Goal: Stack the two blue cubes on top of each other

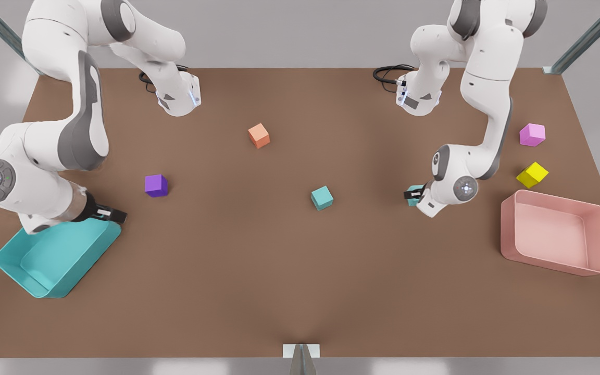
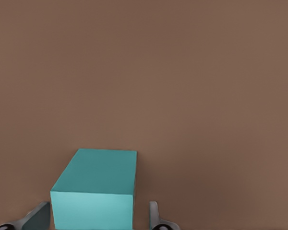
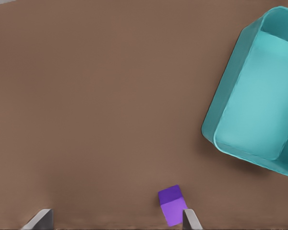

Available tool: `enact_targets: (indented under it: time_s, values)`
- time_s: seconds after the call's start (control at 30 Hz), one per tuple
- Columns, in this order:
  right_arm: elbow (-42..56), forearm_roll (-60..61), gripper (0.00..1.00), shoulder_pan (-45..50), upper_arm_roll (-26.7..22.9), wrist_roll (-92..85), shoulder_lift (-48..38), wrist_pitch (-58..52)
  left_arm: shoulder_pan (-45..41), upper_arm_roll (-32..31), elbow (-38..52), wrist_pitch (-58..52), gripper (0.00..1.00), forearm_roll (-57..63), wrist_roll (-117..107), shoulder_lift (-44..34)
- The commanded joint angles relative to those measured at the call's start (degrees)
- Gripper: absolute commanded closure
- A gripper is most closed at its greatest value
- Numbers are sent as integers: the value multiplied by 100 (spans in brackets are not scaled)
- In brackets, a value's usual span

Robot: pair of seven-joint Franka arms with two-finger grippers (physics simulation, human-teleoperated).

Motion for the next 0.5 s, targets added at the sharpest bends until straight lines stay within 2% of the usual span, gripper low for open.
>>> enact_targets:
  time_s: [0.0, 0.03, 0.1, 0.17, 0.23, 0.3, 0.37, 0.47]
  values:
    - [-542, -93, 0, -5, 17, -2793, -654, -812, -8, 0, -2, 30, 0, 2, -719, 75]
    - [-676, -111, 0, 30, 8, -2775, -797, -625, -8, 0, -2, 56, 0, 11, -701, 128]
    - [-580, 215, 0, -242, -27, -2749, -314, -493, -8, 0, -2, 170, 0, 29, -701, 268]
    - [-580, 189, 0, -242, -10, -2697, -348, -485, -8, 0, -2, 197, 1, 29, -692, 303]
    - [-483, -40, 0, -40, 17, -2512, -401, -485, -16, 0, -2, 197, 24, 29, -692, 321]
    - [-483, -31, 0, -40, 8, -2520, -401, -485, -69, 0, -2, 197, 38, 37, -692, 339]
    - [-483, -14, 0, -49, -1, -2520, -393, -502, -113, 9, 6, 197, 45, 37, -692, 321]
    - [-483, -14, 0, -58, -1, -2529, -393, -520, -201, 9, 173, 30, 42, 46, -675, -13]
